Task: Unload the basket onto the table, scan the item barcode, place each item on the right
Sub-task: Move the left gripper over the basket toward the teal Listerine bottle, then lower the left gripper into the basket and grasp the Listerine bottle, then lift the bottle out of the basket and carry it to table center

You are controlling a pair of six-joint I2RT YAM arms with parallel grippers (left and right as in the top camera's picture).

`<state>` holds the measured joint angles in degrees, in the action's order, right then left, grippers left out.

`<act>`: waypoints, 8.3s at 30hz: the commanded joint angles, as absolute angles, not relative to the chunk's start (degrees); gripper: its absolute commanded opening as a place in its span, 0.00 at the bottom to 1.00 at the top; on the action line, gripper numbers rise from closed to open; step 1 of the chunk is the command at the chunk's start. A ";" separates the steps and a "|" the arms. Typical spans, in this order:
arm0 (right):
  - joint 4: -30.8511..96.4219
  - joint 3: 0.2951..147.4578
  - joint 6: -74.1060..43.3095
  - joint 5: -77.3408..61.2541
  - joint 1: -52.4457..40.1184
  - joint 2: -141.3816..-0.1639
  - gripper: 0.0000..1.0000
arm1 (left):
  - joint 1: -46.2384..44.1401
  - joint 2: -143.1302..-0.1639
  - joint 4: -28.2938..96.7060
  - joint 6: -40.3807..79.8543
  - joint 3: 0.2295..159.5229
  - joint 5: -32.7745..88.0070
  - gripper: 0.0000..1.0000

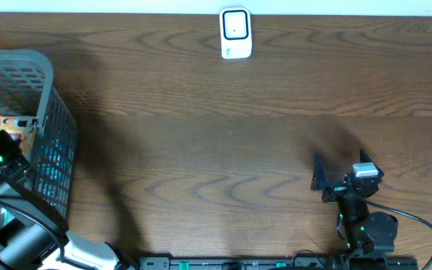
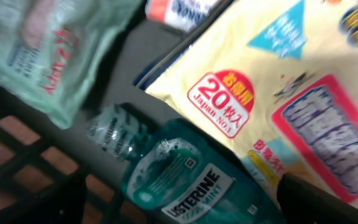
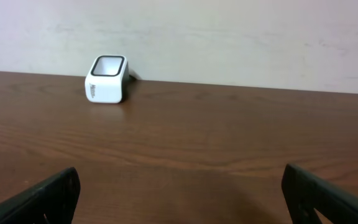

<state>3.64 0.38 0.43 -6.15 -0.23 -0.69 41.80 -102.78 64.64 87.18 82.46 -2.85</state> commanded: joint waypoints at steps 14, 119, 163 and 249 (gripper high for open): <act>3.88 0.32 -0.36 -5.91 -0.36 -0.34 0.99 | 39.64 -103.42 58.17 95.26 73.60 -1.43 0.98; 3.88 0.32 -0.36 -5.91 -0.36 -0.34 0.99 | 33.32 -103.55 42.37 78.94 66.35 0.32 0.49; 3.88 0.32 -0.36 -5.89 -0.36 -0.34 0.99 | 34.70 -60.97 35.20 74.35 72.38 9.50 0.43; 3.88 0.32 -0.36 -5.89 -0.36 -0.34 0.99 | -46.72 -114.21 30.48 43.07 73.30 -6.83 0.42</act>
<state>3.64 0.38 0.43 -6.13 -0.23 -0.69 -46.33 -113.21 30.59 44.62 72.47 -3.38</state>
